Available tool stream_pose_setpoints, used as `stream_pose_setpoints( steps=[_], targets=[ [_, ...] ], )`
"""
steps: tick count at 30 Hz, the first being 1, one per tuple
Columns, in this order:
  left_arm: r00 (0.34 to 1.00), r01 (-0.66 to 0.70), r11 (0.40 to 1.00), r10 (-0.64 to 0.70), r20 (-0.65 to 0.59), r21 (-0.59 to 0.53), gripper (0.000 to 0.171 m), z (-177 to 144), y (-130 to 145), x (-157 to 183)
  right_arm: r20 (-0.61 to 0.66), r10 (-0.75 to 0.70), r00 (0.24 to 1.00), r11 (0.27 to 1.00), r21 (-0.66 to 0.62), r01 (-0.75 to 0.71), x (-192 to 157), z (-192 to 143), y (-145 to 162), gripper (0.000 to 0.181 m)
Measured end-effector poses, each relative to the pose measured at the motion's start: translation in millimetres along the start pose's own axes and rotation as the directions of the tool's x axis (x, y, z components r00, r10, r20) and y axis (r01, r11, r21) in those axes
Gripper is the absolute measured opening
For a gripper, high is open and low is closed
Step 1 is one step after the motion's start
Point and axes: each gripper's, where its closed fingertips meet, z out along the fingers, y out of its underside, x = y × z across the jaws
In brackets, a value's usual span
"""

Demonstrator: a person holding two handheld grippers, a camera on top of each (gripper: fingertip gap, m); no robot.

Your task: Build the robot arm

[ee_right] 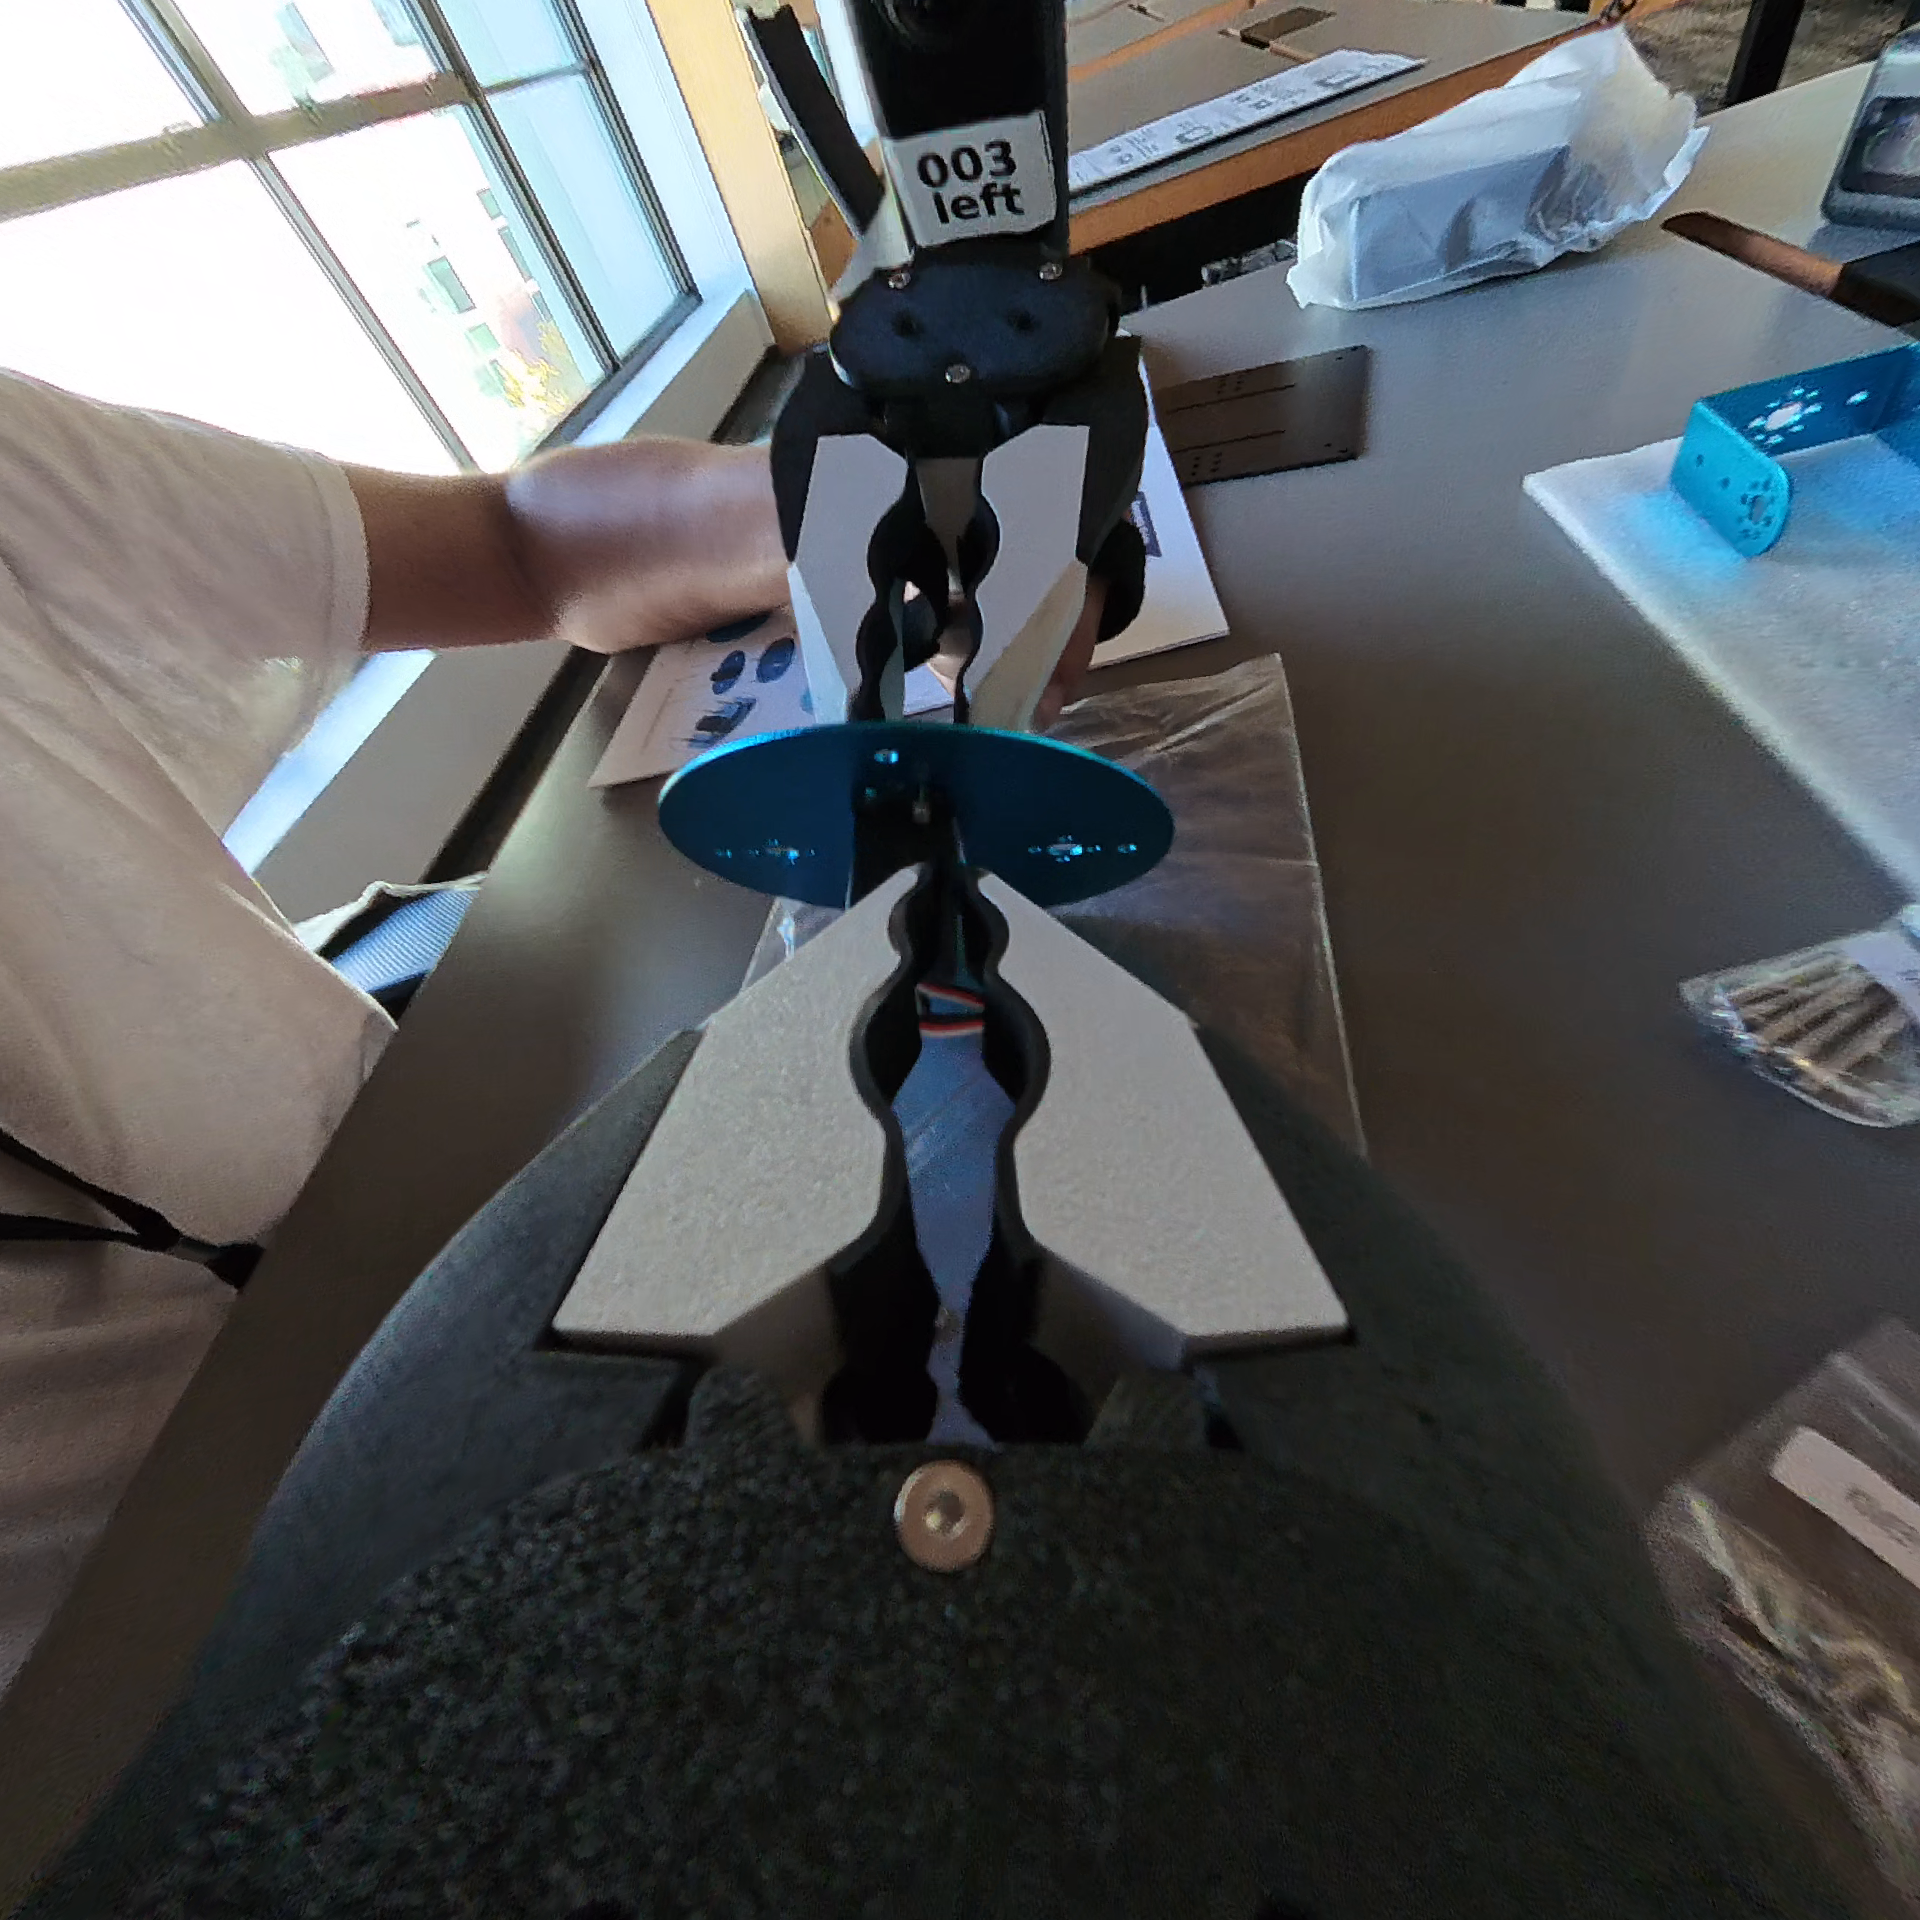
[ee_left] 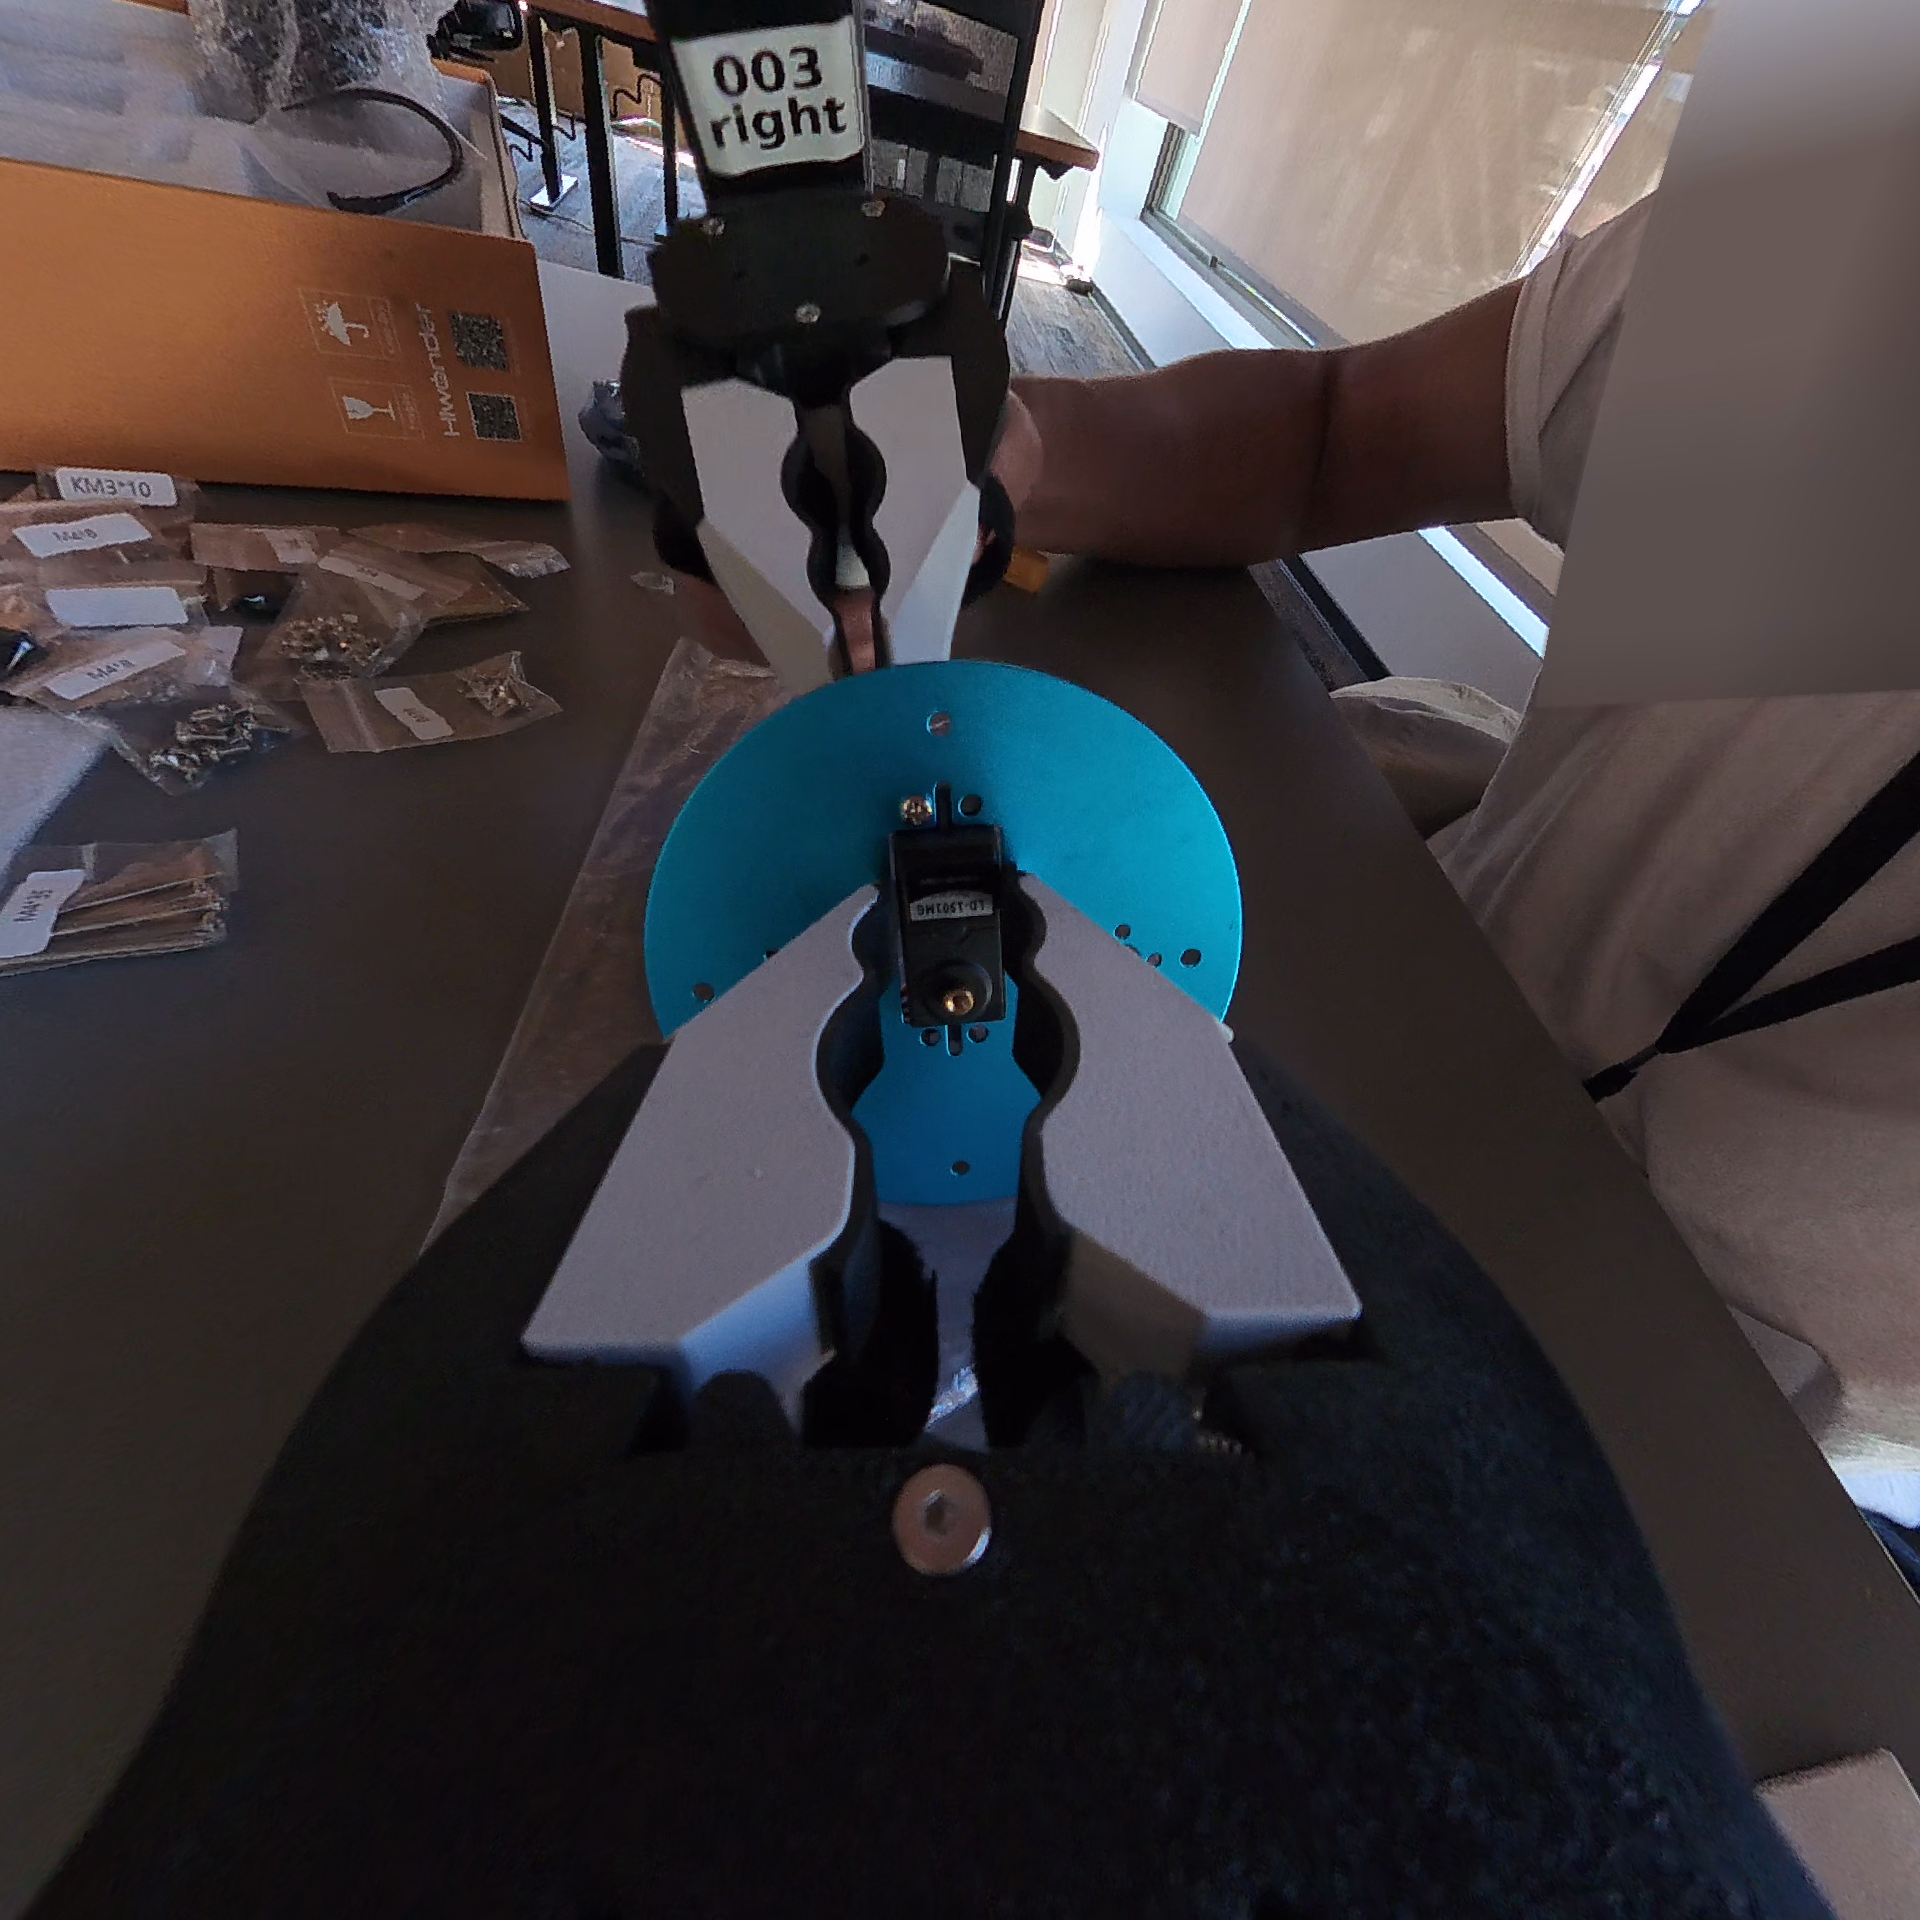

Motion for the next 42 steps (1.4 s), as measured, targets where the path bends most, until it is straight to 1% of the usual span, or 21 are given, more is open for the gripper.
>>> stream_pose_setpoints(
  steps=[2, 3, 5, 6, 7, 9, 12, 13, 17, 20, 24, 27, 32, 37, 39, 41, 42],
  targets=[
    [1.0, 0.003, 1.0, -0.003, -0.001, 0.014, 0.018, -2, -2, 0, -0.046, -0.078, 0.996, 0.995, -0.073, 0.075, 4, -12, 5, 0.008],
    [1.0, 0.005, 1.0, -0.005, -0.003, 0.02, 0.018, -3, -3, 0, -0.062, -0.136, 0.989, 0.981, -0.147, 0.126, 5, -18, 14, 0.013],
    [1.0, 0.005, 1.0, -0.005, 0.001, 0.024, 0.018, -4, -4, -1, -0.047, -0.215, 0.975, 0.932, -0.308, 0.191, -1, -33, 38, 0.019],
    [1.0, 0.004, 1.0, -0.004, 0.003, 0.023, 0.018, -4, -4, -1, -0.062, -0.236, 0.97, 0.905, -0.378, 0.196, -2, -40, 51, 0.019],
    [1.0, 0.005, 1.0, -0.005, 0.004, 0.025, 0.018, -5, -4, -1, -0.057, -0.24, 0.969, 0.885, -0.422, 0.195, -7, -46, 60, 0.021],
    [1.0, 0.008, 1.0, -0.008, 0.008, 0.03, 0.018, -6, -5, -2, -0.004, -0.211, 0.977, 0.864, -0.468, 0.185, -27, -53, 75, 0.018],
    [1.0, 0.011, 0.999, -0.011, 0.015, 0.031, 0.018, -7, -5, -3, 0.032, -0.247, 0.968, 0.786, -0.578, 0.219, -43, -59, 95, 0.013],
    [1.0, 0.01, 0.999, -0.011, 0.017, 0.03, 0.018, -7, -5, -4, 0.038, -0.26, 0.965, 0.76, -0.608, 0.229, -45, -59, 99, 0.014],
    [1.0, 0.011, 1.0, -0.011, 0.018, 0.024, 0.018, -6, -3, -4, -0.02, -0.283, 0.959, 0.692, -0.697, 0.189, -39, -52, 107, 0.017],
    [1.0, 0.01, 1.0, -0.01, 0.021, 0.016, 0.018, -6, -2, -4, -0.056, -0.315, 0.947, 0.668, -0.722, 0.18, -35, -50, 106, 0.014],
    [1.0, 0.011, 1.0, -0.011, 0.018, 0.025, 0.018, -8, -4, -4, -0.068, -0.294, 0.953, 0.65, -0.745, 0.147, -41, -47, 106, 0.013],
    [1.0, 0.008, 1.0, -0.009, 0.018, 0.024, 0.018, -8, -4, -4, -0.098, -0.297, 0.95, 0.623, -0.774, 0.115, -36, -49, 109, 0.012],
    [1.0, 0.008, 1.0, -0.008, 0.018, 0.023, 0.018, -8, -3, -4, -0.11, -0.275, 0.955, 0.621, -0.779, 0.089, -35, -48, 113, 0.009],
    [1.0, 0.019, 0.999, -0.019, 0.013, 0.041, 0.018, -9, -5, -6, -0.099, -0.312, 0.945, 0.609, -0.785, 0.119, -34, -47, 112, 0.006],
    [1.0, 0.021, 0.999, -0.021, 0.009, 0.047, 0.018, -9, -5, -5, -0.09, -0.324, 0.942, 0.629, -0.764, 0.143, -31, -46, 109, 0.005],
    [1.0, 0.027, 0.998, -0.026, -0.001, 0.063, 0.018, -10, -7, -4, -0.078, -0.35, 0.934, 0.696, -0.689, 0.203, -29, -41, 95, 0.005],
    [1.0, 0.03, 0.997, -0.029, -0.009, 0.077, 0.018, -11, -9, -3, -0.086, -0.39, 0.917, 0.735, -0.629, 0.254, -25, -38, 83, 0.006]
  ],
)
